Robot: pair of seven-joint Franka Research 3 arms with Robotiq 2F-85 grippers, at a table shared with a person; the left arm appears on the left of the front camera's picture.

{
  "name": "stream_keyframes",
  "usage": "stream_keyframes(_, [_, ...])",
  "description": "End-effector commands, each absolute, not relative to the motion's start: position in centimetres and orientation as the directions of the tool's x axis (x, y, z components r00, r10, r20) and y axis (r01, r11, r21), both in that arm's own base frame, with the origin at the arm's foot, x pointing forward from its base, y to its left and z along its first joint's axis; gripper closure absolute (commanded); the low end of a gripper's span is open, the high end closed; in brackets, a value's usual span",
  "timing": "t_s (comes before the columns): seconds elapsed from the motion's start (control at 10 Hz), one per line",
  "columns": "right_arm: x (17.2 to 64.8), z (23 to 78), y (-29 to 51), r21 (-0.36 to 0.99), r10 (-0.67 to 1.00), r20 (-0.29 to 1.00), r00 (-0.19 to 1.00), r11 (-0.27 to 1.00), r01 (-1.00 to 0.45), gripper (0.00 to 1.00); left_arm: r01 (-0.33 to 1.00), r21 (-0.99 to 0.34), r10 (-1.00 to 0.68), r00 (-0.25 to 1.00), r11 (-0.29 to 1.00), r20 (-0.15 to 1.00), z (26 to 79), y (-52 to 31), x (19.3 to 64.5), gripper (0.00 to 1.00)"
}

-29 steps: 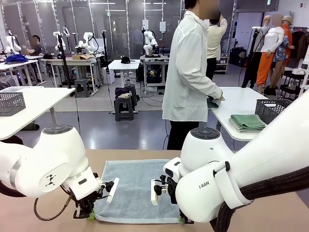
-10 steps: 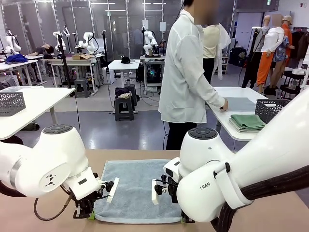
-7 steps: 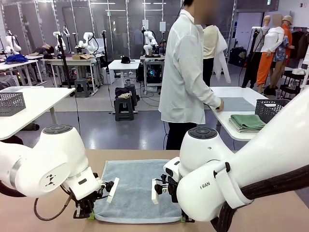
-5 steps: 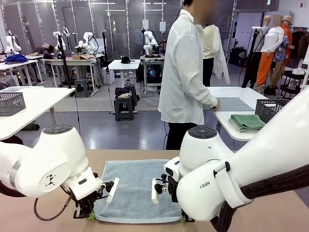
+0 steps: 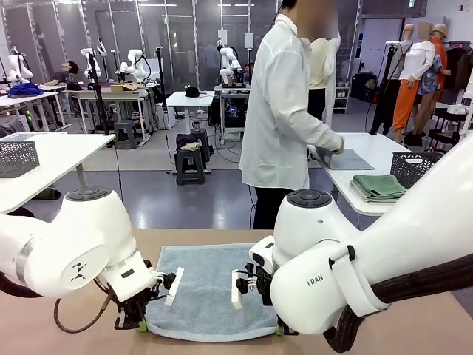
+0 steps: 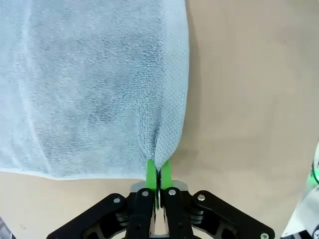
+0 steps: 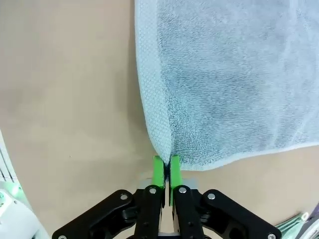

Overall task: Fold the towels and place them in the basket.
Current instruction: When a person lays out a Towel with hook on the table, fold it in half twice.

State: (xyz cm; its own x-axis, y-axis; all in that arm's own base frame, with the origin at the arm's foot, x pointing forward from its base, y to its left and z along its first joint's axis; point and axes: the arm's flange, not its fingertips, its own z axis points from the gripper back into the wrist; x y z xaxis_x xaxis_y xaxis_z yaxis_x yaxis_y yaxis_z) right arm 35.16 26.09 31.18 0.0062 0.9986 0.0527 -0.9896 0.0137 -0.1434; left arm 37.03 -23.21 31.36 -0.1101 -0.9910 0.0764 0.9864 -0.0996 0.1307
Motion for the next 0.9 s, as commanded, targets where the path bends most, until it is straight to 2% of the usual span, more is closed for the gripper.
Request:
stream_keyframes(0.0, [36.2, 33.4, 26.0, -0.156, 0.998, 0.046, -0.048, -0.04, -0.987, 0.94, 0.985, 0.156, -0.993, -0.087, -0.073, 0.085, 34.0, -23.4, 37.3, 0.96])
stream_keyframes(0.3, [37.8, 35.4, 26.7, -0.184, 0.996, 0.043, -0.073, -0.064, -0.981, 0.94, 0.977, 0.207, -0.99, -0.07, -0.044, 0.119, 36.3, -23.0, 38.1, 0.96])
stream_keyframes(0.6, [38.0, 35.7, 27.0, -0.213, 0.996, 0.01, -0.086, -0.082, -0.973, 0.94, 0.974, 0.225, -0.995, -0.031, -0.009, 0.094, 36.5, -23.0, 38.6, 0.96])
stream_keyframes(0.7, [37.9, 35.9, 27.2, -0.202, 0.997, 0.061, -0.052, -0.039, -0.979, 0.94, 0.972, 0.229, -0.989, -0.083, -0.054, 0.122, 36.4, -22.7, 38.7, 0.96])
stream_keyframes(0.8, [37.9, 35.9, 27.2, -0.202, 0.997, 0.061, -0.052, -0.039, -0.979, 0.94, 0.972, 0.229, -0.989, -0.083, -0.054, 0.122, 36.4, -22.7, 38.7, 0.96])
